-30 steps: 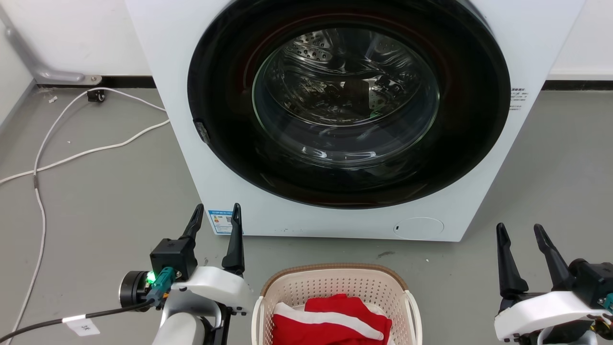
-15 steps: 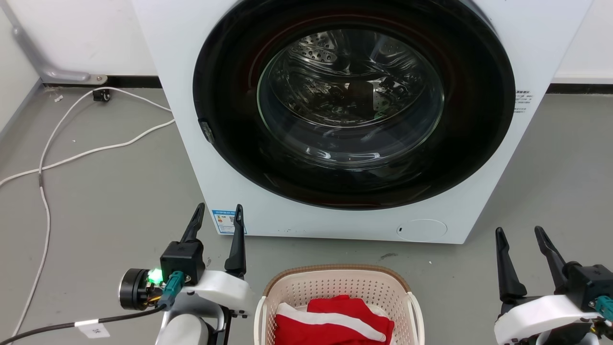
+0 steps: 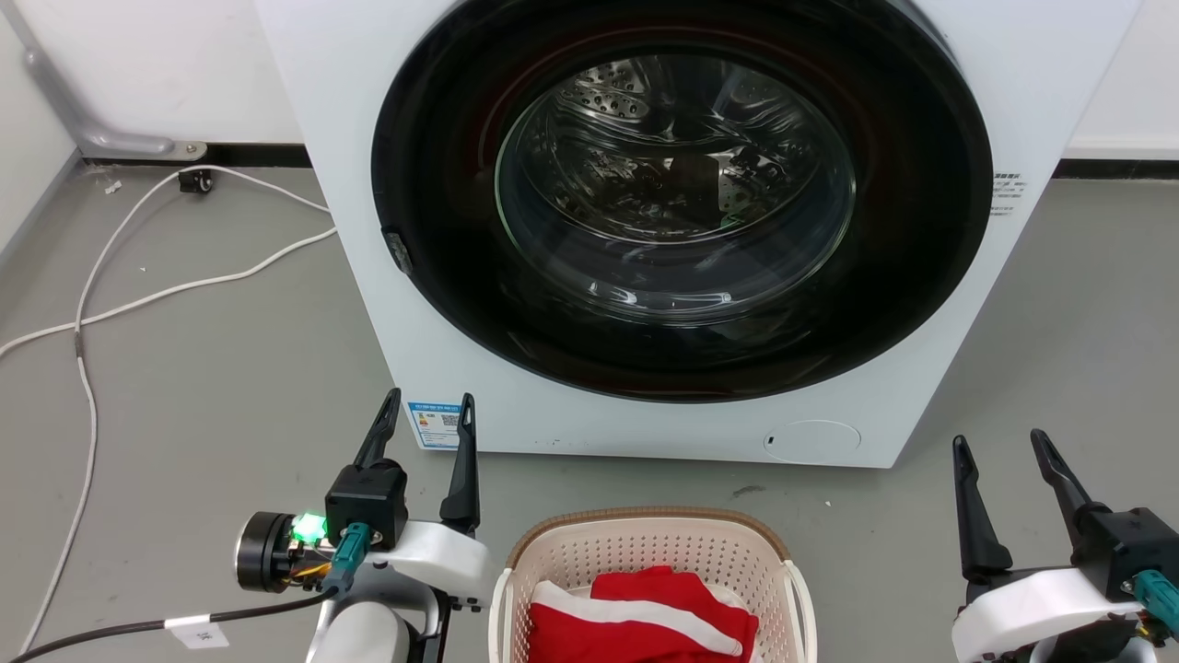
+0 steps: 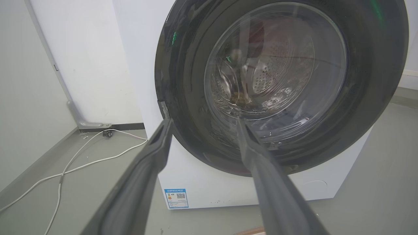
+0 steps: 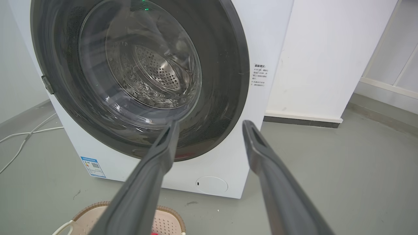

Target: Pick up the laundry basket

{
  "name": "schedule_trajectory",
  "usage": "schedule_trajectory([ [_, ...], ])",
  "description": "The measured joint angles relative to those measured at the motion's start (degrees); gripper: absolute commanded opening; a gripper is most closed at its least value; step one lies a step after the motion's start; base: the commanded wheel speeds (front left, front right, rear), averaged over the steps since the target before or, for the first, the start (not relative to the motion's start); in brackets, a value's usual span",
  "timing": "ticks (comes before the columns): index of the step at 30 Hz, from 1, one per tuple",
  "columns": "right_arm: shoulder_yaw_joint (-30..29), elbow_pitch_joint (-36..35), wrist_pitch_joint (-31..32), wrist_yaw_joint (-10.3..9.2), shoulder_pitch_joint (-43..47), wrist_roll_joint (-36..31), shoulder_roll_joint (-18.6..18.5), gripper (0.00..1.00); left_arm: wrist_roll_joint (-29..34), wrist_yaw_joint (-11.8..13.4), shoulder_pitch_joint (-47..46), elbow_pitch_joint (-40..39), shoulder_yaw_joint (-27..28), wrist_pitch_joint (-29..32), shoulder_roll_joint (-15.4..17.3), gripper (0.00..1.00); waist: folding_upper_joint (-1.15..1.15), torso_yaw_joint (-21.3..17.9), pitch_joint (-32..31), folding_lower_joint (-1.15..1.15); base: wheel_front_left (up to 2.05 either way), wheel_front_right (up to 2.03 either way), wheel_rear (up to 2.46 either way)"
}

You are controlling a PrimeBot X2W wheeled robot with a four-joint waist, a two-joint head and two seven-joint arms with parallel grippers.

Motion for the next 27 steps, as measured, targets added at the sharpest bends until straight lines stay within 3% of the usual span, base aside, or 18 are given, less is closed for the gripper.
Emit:
schedule_trajectory([
  [20,-0.2,0.4,-0.2,0.00,0.0,1.3,0.0,1.00,0.7,-0.2,0.0,1.1,1.1,-0.1,-0.7,1.00,0.00,0.0,0.4,0.00,0.00,0.00,0.00],
  [27,0.5,2.8,1.6,0.00,-1.2,3.0,0.0,1.00,-0.2,-0.8,-1.7,4.8,1.7,-0.2,-0.8,1.00,0.00,-0.2,2.3,0.00,0.00,0.00,0.00],
])
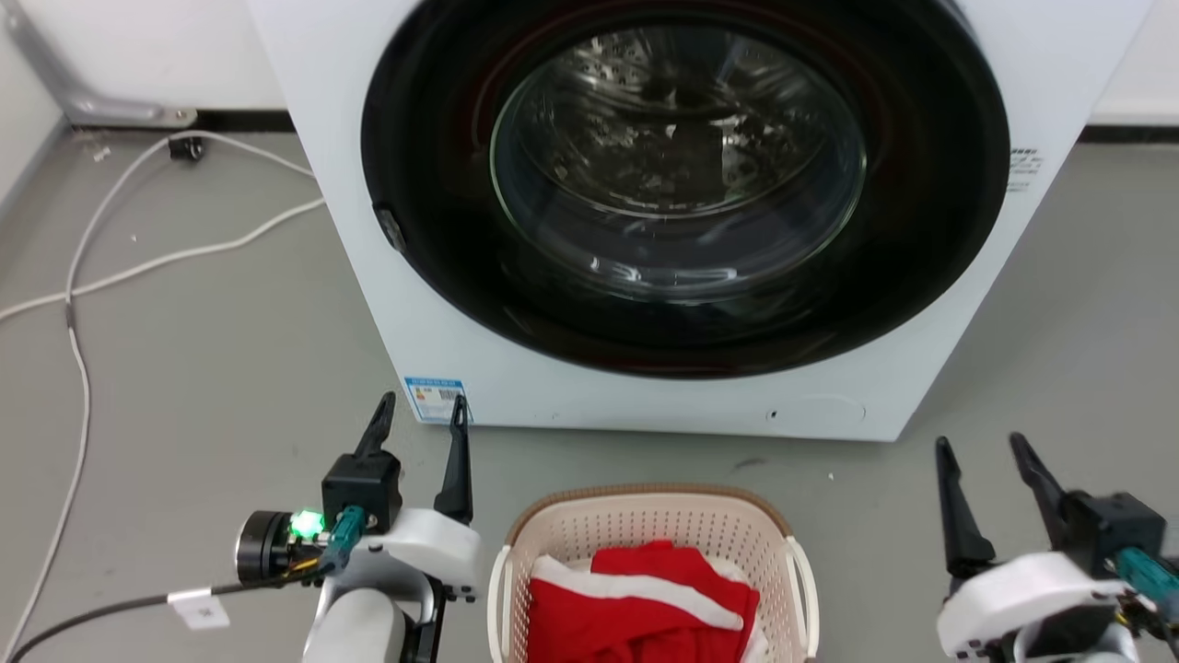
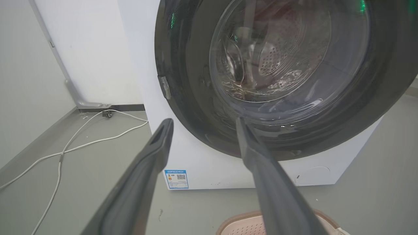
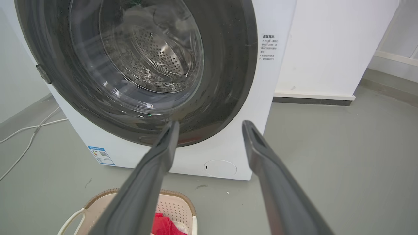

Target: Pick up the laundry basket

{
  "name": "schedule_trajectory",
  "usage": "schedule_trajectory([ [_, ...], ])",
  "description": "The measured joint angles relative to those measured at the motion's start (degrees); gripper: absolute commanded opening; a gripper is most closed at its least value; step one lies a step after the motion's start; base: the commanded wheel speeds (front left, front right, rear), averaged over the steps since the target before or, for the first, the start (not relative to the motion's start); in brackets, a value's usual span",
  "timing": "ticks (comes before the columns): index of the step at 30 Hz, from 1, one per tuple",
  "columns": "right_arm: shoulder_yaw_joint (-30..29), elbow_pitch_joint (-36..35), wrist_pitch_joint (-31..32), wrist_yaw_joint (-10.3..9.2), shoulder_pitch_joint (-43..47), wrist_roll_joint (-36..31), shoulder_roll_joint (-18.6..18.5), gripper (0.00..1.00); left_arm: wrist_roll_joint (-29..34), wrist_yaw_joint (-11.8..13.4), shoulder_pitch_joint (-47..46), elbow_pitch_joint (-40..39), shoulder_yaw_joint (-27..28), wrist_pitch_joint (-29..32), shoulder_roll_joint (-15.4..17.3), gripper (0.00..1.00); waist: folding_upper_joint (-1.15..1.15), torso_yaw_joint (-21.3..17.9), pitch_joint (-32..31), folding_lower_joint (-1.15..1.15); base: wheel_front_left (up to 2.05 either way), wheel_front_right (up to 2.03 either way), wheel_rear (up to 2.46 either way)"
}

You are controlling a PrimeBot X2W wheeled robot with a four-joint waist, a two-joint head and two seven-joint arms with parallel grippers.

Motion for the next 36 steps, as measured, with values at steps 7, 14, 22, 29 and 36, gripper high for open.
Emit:
schedule_trajectory([
  [7,1.4,6.4,2.6,0.01,-4.8,0.5,0.0,1.00,-2.1,-1.3,-5.2,9.4,0.3,0.2,0.0,1.00,0.00,-0.4,4.5,0.00,0.00,0.00,0.00],
  [14,3.6,15.6,8.0,0.01,-11.3,1.6,0.0,1.00,-4.6,-3.0,-11.3,21.1,0.0,3.4,-0.1,1.00,0.00,-0.9,10.9,0.00,0.00,0.00,0.00],
  [22,5.5,27.6,14.4,0.01,-18.1,2.9,0.1,1.00,-6.7,-5.1,-15.9,32.6,-0.7,7.3,-0.2,1.00,0.00,-1.7,16.4,0.00,0.00,0.00,0.00],
  [29,8.8,40.9,19.1,0.01,-26.4,5.9,0.1,1.00,-8.3,-7.5,-20.9,43.1,-0.9,12.0,0.2,1.00,0.00,-2.8,21.7,0.00,0.00,0.00,0.00],
  [36,12.1,48.7,20.2,0.01,-33.3,9.0,0.1,1.00,-8.9,-8.5,-26.1,47.2,-1.4,14.0,1.5,1.00,0.00,-3.5,26.4,0.01,0.00,0.00,0.00],
])
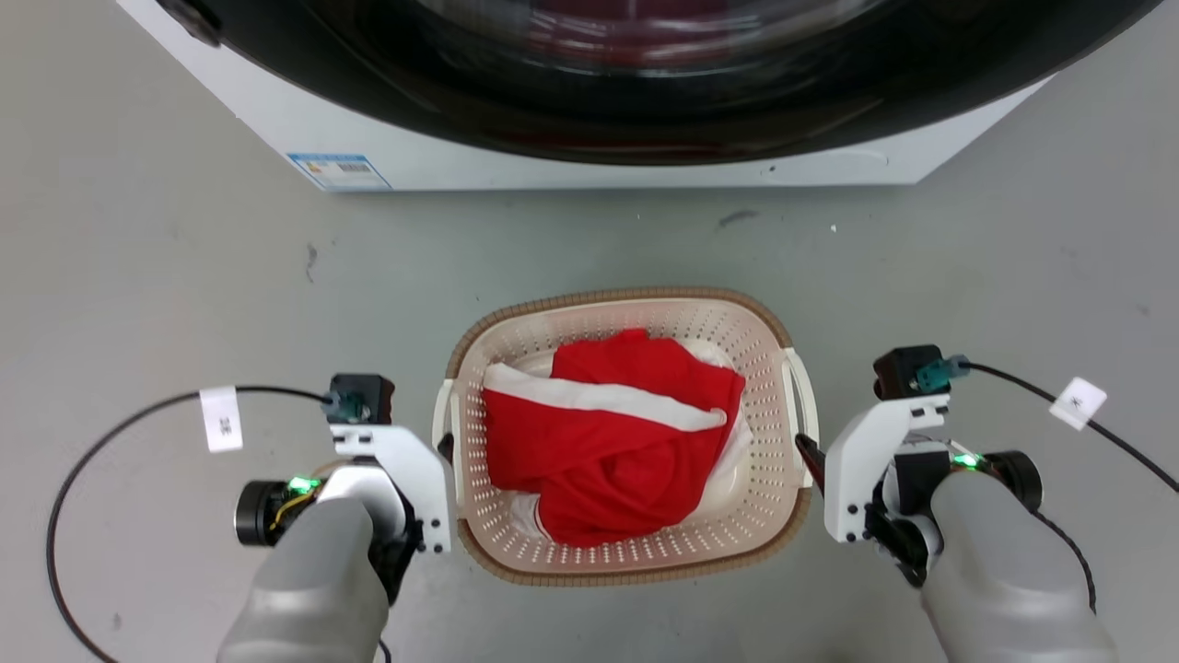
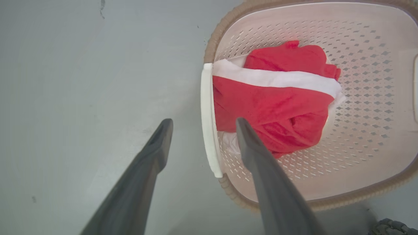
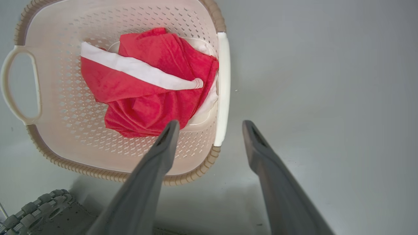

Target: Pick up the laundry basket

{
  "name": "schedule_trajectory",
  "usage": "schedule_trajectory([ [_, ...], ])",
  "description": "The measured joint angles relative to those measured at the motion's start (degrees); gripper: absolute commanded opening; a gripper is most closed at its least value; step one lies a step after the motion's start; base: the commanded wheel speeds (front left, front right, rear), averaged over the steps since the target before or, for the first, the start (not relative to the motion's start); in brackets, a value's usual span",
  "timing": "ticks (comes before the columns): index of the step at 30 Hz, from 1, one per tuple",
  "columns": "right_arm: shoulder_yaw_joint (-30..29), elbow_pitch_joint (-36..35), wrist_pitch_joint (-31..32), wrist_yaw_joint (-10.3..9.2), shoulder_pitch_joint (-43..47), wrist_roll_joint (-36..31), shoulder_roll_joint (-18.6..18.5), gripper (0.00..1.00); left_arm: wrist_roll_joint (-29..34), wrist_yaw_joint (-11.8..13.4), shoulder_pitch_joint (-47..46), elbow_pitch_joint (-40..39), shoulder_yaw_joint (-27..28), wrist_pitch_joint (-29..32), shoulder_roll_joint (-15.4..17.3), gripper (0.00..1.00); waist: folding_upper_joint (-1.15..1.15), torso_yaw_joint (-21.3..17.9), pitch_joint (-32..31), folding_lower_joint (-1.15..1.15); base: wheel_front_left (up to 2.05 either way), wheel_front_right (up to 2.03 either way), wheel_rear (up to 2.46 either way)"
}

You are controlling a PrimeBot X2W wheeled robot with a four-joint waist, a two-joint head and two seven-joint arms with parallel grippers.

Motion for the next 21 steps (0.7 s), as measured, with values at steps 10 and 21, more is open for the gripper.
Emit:
schedule_trajectory([
  [10,5.5,7.9,0.4,0.00,-9.0,4.5,0.0,1.00,-0.6,-1.0,-6.0,2.9,-0.9,4.1,1.0,1.00,0.00,-0.8,6.5,0.00,0.00,0.00,0.00],
  [21,9.9,14.4,-0.1,0.00,-16.3,7.4,0.0,1.00,-2.3,-1.1,-9.9,4.0,-0.8,5.3,1.5,1.00,0.00,-1.4,12.8,0.00,0.00,0.00,0.00],
])
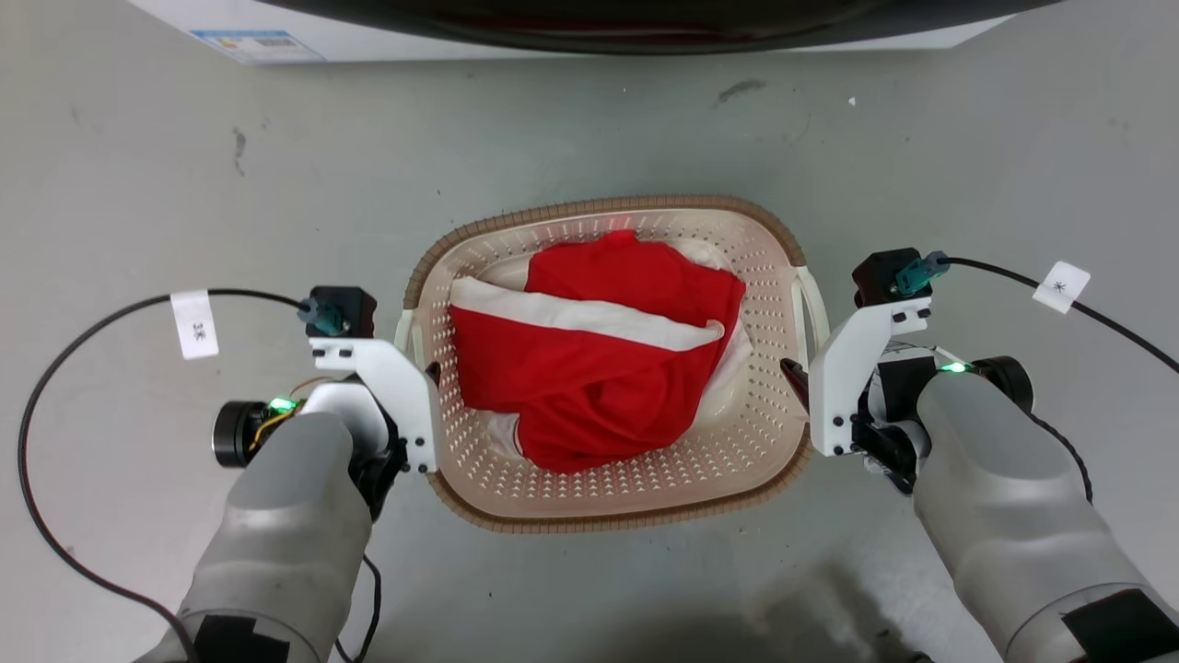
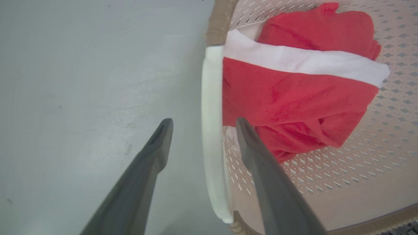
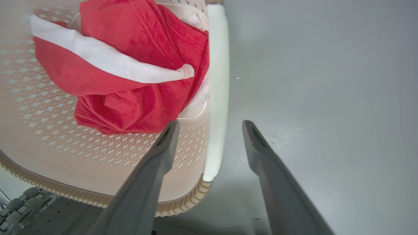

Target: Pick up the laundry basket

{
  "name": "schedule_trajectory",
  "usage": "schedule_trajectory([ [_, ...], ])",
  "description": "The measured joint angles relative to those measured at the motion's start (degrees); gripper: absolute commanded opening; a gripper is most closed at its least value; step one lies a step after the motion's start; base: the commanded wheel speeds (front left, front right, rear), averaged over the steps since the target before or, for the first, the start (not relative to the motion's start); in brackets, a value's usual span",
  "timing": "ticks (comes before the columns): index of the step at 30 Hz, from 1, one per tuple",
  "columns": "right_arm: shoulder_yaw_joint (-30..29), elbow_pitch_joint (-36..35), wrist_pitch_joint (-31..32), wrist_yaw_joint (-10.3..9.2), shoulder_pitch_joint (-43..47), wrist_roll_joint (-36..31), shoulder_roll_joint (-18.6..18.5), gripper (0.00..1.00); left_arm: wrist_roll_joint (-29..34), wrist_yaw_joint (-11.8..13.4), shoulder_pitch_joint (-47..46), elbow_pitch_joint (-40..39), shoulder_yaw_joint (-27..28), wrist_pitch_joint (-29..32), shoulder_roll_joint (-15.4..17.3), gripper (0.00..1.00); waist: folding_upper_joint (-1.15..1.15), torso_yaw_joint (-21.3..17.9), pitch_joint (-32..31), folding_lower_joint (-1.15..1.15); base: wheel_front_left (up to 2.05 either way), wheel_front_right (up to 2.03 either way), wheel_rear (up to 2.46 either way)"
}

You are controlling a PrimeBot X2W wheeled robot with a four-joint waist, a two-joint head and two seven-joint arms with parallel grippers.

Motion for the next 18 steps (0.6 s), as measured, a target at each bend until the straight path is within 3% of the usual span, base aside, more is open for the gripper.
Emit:
schedule_trajectory([
  [13,3.3,3.3,-0.9,0.00,-2.2,3.7,0.0,1.00,-0.7,0.1,-2.9,0.6,-1.0,2.3,0.0,1.00,0.00,0.2,3.9,0.00,0.00,0.00,0.00],
  [14,3.6,3.3,-1.0,0.00,-2.3,4.0,0.0,0.61,-0.7,0.1,-3.0,0.7,-1.0,2.7,0.0,1.00,0.00,0.1,4.0,0.00,0.00,0.00,0.00],
  [15,3.8,3.4,-1.0,0.00,-2.4,4.4,0.0,0.38,-1.0,0.1,-3.1,0.7,-1.0,3.0,0.0,1.00,0.00,0.1,4.1,0.00,0.00,0.00,0.00],
  [16,4.0,3.5,-1.0,0.00,-2.6,5.0,0.0,0.07,-1.1,0.1,-3.1,0.7,-1.0,3.1,0.0,0.43,0.00,0.1,4.2,0.00,0.00,0.00,0.00],
  [17,4.3,3.5,-1.1,0.00,-2.8,5.5,0.0,0.00,-1.1,0.2,-3.2,0.7,-1.0,3.2,0.0,0.23,0.00,0.1,4.2,0.00,0.00,0.00,0.00],
  [18,4.6,3.5,-1.0,0.00,-3.0,5.7,0.0,0.00,-1.2,0.2,-3.3,0.8,-1.0,3.2,0.0,0.00,0.00,0.1,4.3,0.00,0.00,0.00,0.00],
])
